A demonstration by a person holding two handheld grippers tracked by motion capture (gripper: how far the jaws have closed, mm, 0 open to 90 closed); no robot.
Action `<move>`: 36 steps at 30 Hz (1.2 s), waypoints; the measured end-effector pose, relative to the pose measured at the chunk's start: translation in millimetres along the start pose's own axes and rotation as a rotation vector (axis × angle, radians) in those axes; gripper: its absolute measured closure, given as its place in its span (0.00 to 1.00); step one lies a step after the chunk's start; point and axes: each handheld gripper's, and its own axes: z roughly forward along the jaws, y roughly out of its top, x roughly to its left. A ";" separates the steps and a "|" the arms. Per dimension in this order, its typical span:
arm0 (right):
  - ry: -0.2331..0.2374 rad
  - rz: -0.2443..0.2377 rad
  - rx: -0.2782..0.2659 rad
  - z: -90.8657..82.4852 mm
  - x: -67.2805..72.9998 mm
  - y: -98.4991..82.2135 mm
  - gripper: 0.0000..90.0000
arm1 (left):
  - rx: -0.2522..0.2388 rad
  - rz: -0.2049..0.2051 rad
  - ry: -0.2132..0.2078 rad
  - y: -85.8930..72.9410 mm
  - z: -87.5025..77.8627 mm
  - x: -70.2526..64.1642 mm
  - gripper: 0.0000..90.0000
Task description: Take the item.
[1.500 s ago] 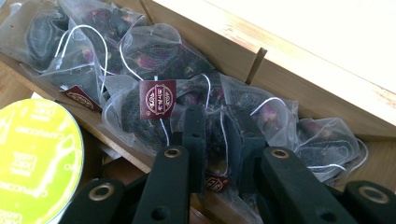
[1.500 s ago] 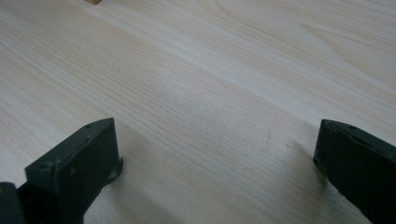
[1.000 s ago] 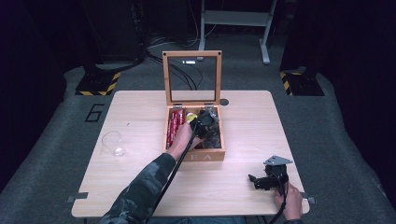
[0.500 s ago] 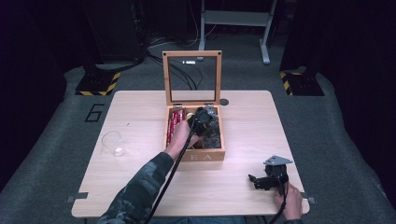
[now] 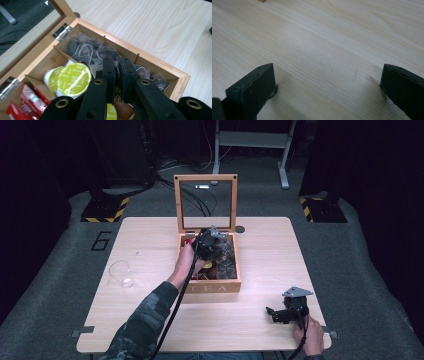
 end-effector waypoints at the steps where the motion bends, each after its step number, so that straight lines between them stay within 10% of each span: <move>1: 0.000 0.001 0.000 0.0 0.0 0.0 0.00 | -0.002 0.000 0.002 -0.9 -2.1 1.3 0.93; 24: -0.001 0.009 -0.003 0.3 0.6 0.2 0.00 | -0.056 -0.074 0.042 -26.1 -41.1 28.2 0.93; 36: -0.001 0.007 -0.002 0.1 0.5 0.1 0.00 | -0.113 -0.144 0.111 -54.9 -88.6 53.3 0.94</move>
